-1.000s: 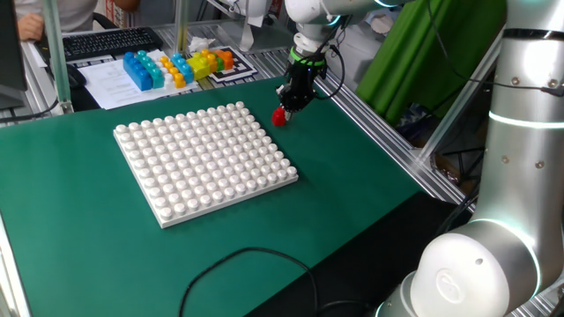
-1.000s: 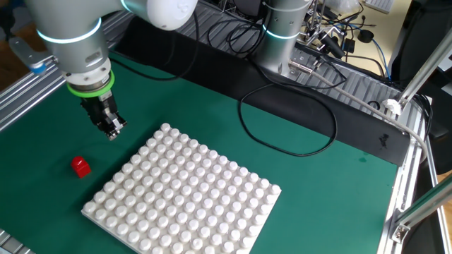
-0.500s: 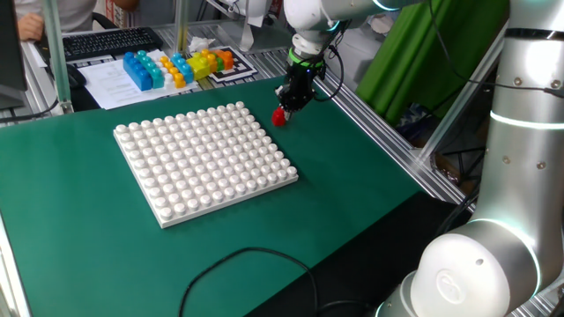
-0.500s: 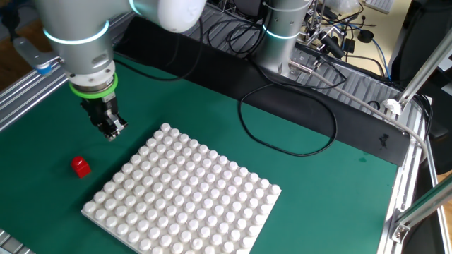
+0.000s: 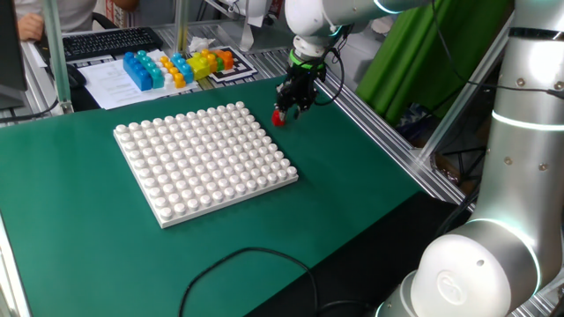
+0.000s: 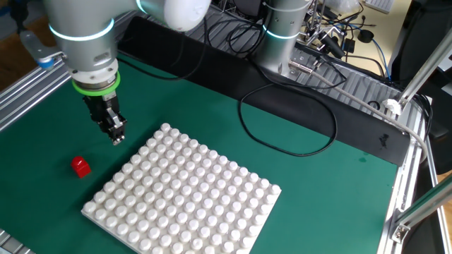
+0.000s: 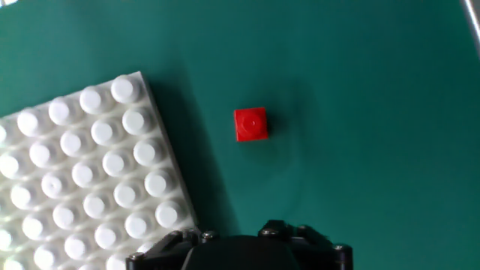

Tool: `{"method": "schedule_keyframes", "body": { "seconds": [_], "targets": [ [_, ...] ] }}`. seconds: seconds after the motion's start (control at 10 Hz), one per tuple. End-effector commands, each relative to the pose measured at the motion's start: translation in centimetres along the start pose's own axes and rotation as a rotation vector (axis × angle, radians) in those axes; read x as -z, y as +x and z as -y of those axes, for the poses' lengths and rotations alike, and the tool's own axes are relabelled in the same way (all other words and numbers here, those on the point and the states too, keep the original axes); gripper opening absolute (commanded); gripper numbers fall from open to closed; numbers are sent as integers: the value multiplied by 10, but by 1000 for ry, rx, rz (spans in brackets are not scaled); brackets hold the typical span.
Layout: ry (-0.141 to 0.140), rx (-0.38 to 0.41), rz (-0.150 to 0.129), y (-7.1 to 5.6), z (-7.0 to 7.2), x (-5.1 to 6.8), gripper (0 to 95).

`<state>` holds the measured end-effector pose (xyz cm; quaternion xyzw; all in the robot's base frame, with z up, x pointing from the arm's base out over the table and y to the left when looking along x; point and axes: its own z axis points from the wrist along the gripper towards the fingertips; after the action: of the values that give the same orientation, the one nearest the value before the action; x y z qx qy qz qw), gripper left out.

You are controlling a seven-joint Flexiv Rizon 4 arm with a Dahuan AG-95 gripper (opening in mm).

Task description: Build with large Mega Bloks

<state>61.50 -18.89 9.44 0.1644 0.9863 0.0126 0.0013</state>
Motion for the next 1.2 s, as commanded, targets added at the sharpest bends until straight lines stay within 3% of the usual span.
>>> {"method": "schedule_keyframes", "body": {
  "seconds": [0.1,0.3,0.4,0.6,0.8,0.9,1.2],
  "targets": [
    [-19,13,31,1,0,0,0],
    [-39,-54,68,1,0,0,0],
    [-53,-36,16,1,0,0,0],
    [-50,-16,5,1,0,0,0],
    [-68,-23,43,1,0,0,0],
    [-62,3,47,1,0,0,0],
    [13,66,57,1,0,0,0]
  ]
}}
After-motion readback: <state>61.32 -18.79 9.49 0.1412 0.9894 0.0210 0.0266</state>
